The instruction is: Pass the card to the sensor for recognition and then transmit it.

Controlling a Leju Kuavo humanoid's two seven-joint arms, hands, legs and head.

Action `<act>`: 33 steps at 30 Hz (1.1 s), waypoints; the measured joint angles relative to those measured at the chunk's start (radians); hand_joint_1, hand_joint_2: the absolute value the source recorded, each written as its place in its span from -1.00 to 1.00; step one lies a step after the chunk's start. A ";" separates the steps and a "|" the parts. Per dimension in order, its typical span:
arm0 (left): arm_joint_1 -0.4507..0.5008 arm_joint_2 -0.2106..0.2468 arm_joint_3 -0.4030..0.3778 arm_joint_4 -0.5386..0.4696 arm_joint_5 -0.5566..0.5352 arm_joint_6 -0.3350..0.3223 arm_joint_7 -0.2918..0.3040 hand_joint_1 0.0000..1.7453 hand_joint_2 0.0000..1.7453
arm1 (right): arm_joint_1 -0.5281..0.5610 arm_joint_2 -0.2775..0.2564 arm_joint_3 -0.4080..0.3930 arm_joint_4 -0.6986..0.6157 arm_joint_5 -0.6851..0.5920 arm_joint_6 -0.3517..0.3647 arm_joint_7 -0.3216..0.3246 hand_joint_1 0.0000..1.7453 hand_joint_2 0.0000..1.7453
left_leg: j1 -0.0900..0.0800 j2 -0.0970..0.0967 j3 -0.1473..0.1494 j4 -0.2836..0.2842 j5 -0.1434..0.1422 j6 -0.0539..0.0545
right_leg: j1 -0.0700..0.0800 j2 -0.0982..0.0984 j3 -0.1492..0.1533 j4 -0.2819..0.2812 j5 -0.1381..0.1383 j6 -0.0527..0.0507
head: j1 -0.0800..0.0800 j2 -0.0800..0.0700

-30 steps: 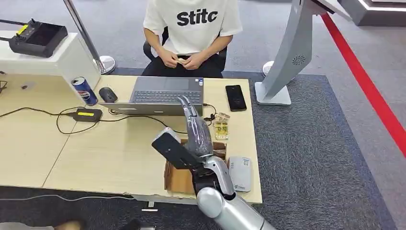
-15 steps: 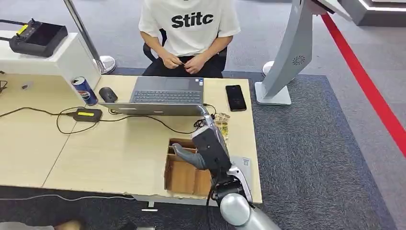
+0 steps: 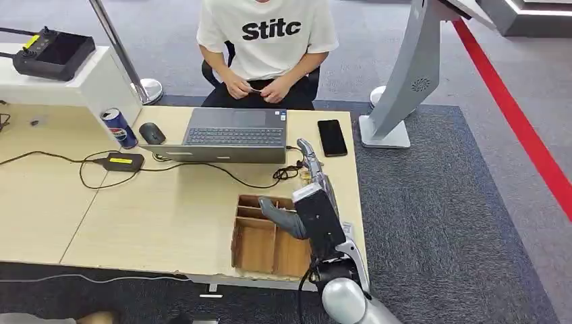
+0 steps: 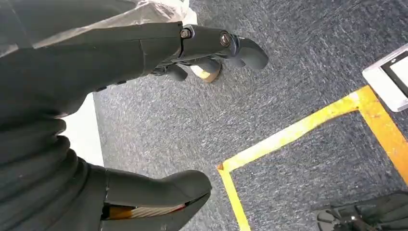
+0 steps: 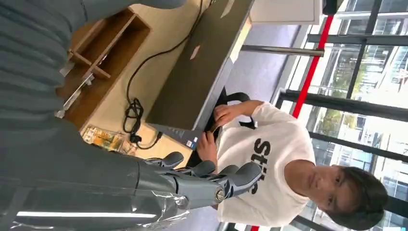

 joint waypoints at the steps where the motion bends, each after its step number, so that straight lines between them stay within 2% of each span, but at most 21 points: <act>1: 0.000 0.000 0.002 0.000 0.000 0.000 0.000 -1.00 1.00 | 0.001 -0.001 0.000 -0.002 0.010 0.000 0.005 -1.00 1.00 | 0.000 0.000 0.000 0.000 0.000 0.000 | 0.000 0.000 0.000 0.000 0.000 0.000 | 0.000 0.000; 3: 0.000 0.000 0.003 0.000 0.000 0.000 0.000 -1.00 1.00 | 0.002 -0.004 0.000 -0.003 0.047 -0.006 0.020 -1.00 1.00 | 0.000 0.000 0.000 0.000 0.000 0.000 | 0.000 0.000 0.000 0.000 0.000 0.000 | 0.000 0.000; 4: 0.002 0.000 0.004 0.000 0.000 0.000 0.000 -1.00 1.00 | 0.006 -0.008 0.000 -0.003 0.127 -0.024 0.042 -1.00 1.00 | 0.000 0.000 0.000 0.000 0.000 0.000 | 0.000 0.000 0.000 0.000 0.000 0.000 | 0.000 0.000; 9: 0.007 0.000 0.009 0.000 0.000 0.001 -0.002 -1.00 1.00 | 0.025 -0.024 0.003 -0.011 0.310 -0.057 0.097 -1.00 1.00 | 0.000 0.000 0.000 0.000 0.000 0.000 | 0.000 0.000 0.000 0.000 0.000 0.000 | 0.000 0.000; 15: 0.007 0.000 0.009 0.000 -0.005 -0.001 0.006 -1.00 1.00 | 0.041 -0.041 0.005 -0.011 0.628 -0.086 0.184 -1.00 1.00 | 0.000 0.000 0.000 0.000 0.000 0.000 | 0.000 0.000 0.000 0.000 0.000 0.000 | 0.000 0.000; 33: 0.005 0.000 0.009 0.000 -0.019 -0.010 0.018 -1.00 1.00 | 0.054 -0.059 0.013 0.005 0.804 -0.083 0.210 -1.00 1.00 | 0.000 0.000 0.000 0.000 0.000 0.000 | 0.000 0.000 0.000 0.000 0.000 0.000 | 0.000 0.000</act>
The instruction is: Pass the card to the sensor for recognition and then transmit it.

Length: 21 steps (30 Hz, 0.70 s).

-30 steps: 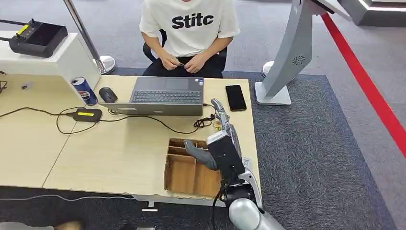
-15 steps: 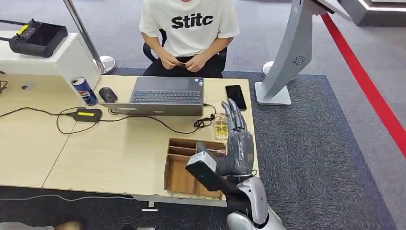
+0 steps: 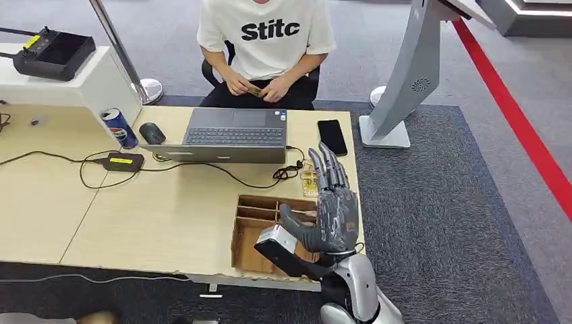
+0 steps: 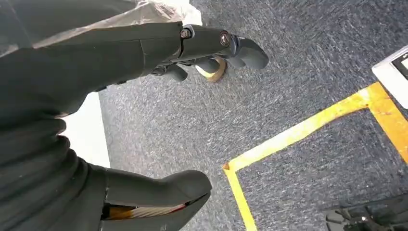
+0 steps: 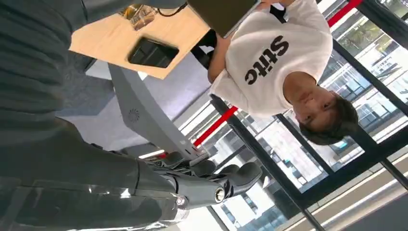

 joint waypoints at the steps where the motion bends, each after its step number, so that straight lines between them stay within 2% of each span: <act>1: 0.000 0.000 0.000 0.000 0.000 0.000 0.000 -1.00 1.00 | 0.000 0.000 0.000 0.002 0.001 0.000 0.000 -1.00 1.00 | 0.000 0.000 0.000 0.000 0.000 0.000 | 0.000 0.000 0.000 0.000 0.000 0.000 | 0.000 0.000; 9: 0.000 0.000 0.000 0.000 0.000 0.000 0.000 -1.00 1.00 | 0.000 -0.002 0.008 0.009 0.008 0.003 0.001 -1.00 1.00 | 0.000 0.000 0.000 0.000 0.000 0.000 | 0.000 0.000 0.000 0.000 0.000 0.000 | 0.000 0.000; 14: -0.003 0.000 0.000 0.000 -0.005 -0.004 0.003 -1.00 1.00 | 0.000 0.000 0.012 0.018 0.015 0.033 0.003 -1.00 1.00 | 0.000 0.000 0.000 0.000 0.000 0.000 | 0.000 0.000 0.000 0.000 0.000 0.000 | 0.000 0.000; 21: -0.008 0.000 0.000 0.000 -0.011 -0.010 0.004 -1.00 1.00 | -0.003 0.011 0.015 0.082 0.010 0.031 0.007 -1.00 1.00 | 0.000 0.000 0.000 0.000 0.000 0.000 | 0.000 0.000 0.000 0.000 0.000 0.000 | 0.000 0.000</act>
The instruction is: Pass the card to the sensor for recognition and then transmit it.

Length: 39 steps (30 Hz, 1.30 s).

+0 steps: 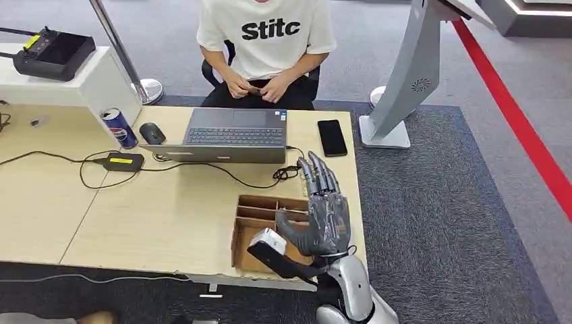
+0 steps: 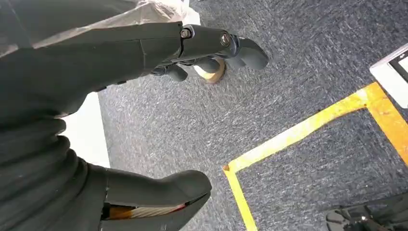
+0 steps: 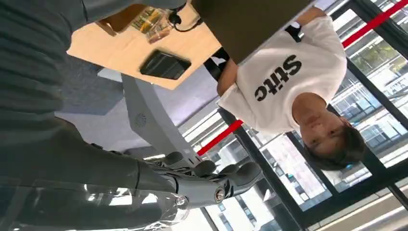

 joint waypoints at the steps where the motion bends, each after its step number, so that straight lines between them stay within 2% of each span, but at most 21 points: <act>1: -0.001 0.000 0.000 0.000 -0.001 0.000 0.000 -1.00 1.00 | -0.001 0.003 0.000 0.017 -0.003 -0.002 0.000 -1.00 1.00 | 0.000 0.000 0.000 0.000 0.000 0.000 | 0.000 0.000 0.000 0.000 0.000 0.000 | 0.000 0.000; 18: -0.008 0.000 0.000 0.000 -0.003 -0.002 0.005 -1.00 1.00 | -0.007 0.013 0.006 0.117 0.001 0.002 0.027 -1.00 1.00 | 0.000 0.000 0.000 0.000 0.000 0.000 | 0.000 0.000 0.000 0.000 0.000 0.000 | 0.000 0.000; 39: -0.012 0.000 0.000 0.000 -0.003 -0.003 0.008 -1.00 1.00 | -0.010 0.022 0.008 0.149 0.001 0.012 0.030 -1.00 1.00 | 0.000 0.000 0.000 0.000 0.000 0.000 | 0.000 0.000 0.000 0.000 0.000 0.000 | 0.000 0.000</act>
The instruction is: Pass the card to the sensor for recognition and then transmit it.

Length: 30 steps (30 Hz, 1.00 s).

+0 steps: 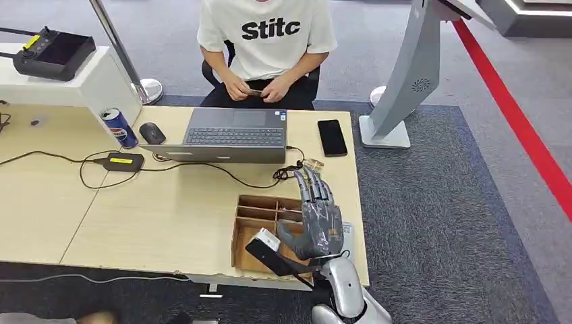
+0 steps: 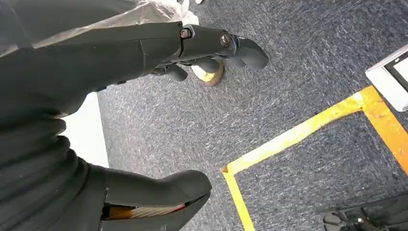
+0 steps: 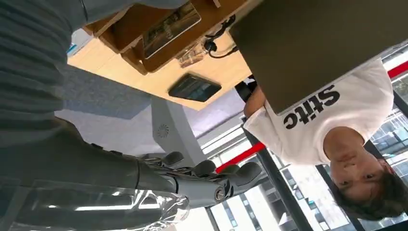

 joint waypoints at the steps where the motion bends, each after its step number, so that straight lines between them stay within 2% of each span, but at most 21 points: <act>1: 0.000 0.000 0.000 0.000 0.000 0.000 0.000 -1.00 1.00 | 0.000 0.001 0.000 0.000 0.000 0.000 0.000 -1.00 1.00 | 0.000 0.000 0.000 0.000 0.000 0.000 | 0.000 0.000 0.000 0.000 0.000 0.000 | 0.000 0.000; 30: -0.005 0.000 0.000 0.000 -0.005 -0.008 0.006 -1.00 1.00 | -0.028 0.025 0.003 0.082 -0.027 0.005 0.007 -1.00 1.00 | 0.000 0.000 0.000 0.000 0.000 0.000 | 0.000 0.000 0.000 0.000 0.000 0.000 | 0.000 0.000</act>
